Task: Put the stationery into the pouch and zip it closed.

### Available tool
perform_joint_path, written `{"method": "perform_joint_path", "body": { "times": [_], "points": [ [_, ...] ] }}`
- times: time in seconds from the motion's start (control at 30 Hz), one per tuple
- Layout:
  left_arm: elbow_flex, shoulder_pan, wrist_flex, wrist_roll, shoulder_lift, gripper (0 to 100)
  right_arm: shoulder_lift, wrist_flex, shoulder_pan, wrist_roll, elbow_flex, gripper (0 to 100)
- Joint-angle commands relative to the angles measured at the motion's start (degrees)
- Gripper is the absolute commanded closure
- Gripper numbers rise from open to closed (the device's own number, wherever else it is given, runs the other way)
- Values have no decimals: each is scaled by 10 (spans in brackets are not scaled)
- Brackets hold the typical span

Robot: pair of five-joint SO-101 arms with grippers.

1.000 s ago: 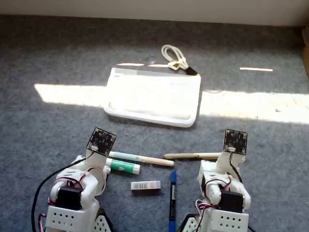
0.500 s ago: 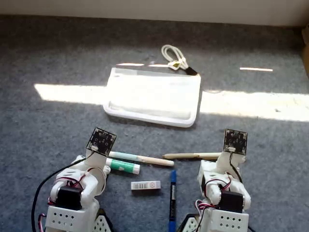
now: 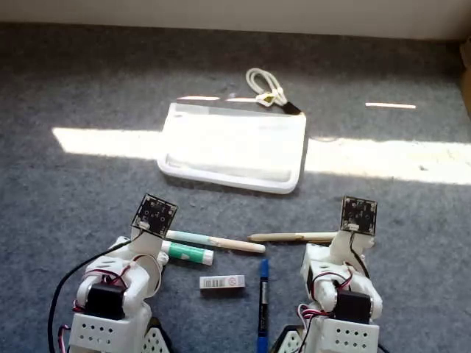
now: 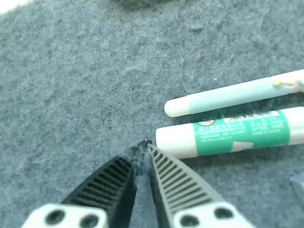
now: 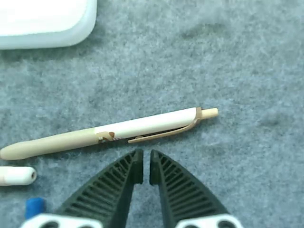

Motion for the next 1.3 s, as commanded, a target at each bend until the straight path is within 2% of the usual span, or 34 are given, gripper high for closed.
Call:
{"method": "perform_joint_path", "body": {
  "times": [0.0,1.13,1.27],
  "points": [
    [11,-1,4,7,-1,994,-9,3,3,8,65,965],
    [11,-1,4,7,-1,994,-9,3,0,6,68,965],
    [11,-1,4,7,-1,994,-9,3,-42,10,69,965]
  ]
}}
